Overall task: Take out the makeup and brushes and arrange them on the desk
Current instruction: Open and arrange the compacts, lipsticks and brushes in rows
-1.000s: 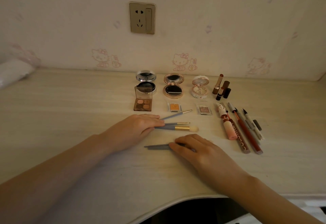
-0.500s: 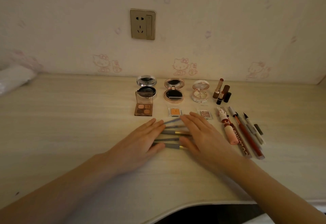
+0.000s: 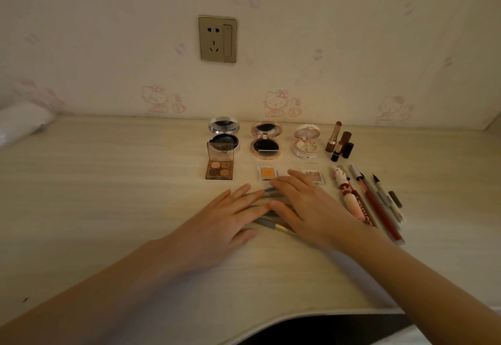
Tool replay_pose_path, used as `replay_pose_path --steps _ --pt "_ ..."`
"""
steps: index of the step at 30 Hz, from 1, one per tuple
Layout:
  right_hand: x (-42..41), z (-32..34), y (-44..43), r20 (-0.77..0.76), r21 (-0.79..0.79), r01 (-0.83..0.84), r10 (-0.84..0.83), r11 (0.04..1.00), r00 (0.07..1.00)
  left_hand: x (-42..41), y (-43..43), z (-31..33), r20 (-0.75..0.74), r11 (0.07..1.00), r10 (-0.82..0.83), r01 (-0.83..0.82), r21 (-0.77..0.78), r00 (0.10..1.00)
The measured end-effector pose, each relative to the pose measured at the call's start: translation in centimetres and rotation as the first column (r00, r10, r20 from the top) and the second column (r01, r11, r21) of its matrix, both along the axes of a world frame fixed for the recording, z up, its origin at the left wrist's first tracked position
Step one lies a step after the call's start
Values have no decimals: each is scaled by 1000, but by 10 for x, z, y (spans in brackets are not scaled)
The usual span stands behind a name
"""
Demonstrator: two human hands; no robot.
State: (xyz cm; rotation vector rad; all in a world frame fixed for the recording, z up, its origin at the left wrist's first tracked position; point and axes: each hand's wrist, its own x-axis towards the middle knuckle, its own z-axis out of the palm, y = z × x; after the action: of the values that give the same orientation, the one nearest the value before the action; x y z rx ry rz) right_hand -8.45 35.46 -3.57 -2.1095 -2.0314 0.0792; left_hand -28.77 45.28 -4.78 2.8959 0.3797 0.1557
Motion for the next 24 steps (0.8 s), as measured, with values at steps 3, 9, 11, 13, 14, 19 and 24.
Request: replay_pose_path --steps 3,9,11,13,14,19,24 --pt "-1 -1 0 1 -7 -33 33 999 999 0 -5 2 7 1000 -29 29 3 1000" --pt "-9 -7 -19 17 42 -61 61 997 998 -8 -12 -2 42 999 33 -33 2 999" --pt "-12 -10 -24 18 15 -40 40 999 999 -5 -13 -3 29 996 93 -93 10 995" --pt "-14 -12 -26 28 -18 -19 20 1000 999 -1 -11 -6 -23 987 161 -161 16 987" --pt "-15 -13 -26 34 -28 -16 17 999 999 1 -10 -7 -60 983 181 -181 14 982" --pt "-17 -15 -27 45 -48 7 -5 999 999 5 -2 -9 -175 980 187 -195 -27 967" --pt "-18 -14 -26 44 -46 15 -13 999 999 3 4 -4 -161 980 167 -182 -84 973"
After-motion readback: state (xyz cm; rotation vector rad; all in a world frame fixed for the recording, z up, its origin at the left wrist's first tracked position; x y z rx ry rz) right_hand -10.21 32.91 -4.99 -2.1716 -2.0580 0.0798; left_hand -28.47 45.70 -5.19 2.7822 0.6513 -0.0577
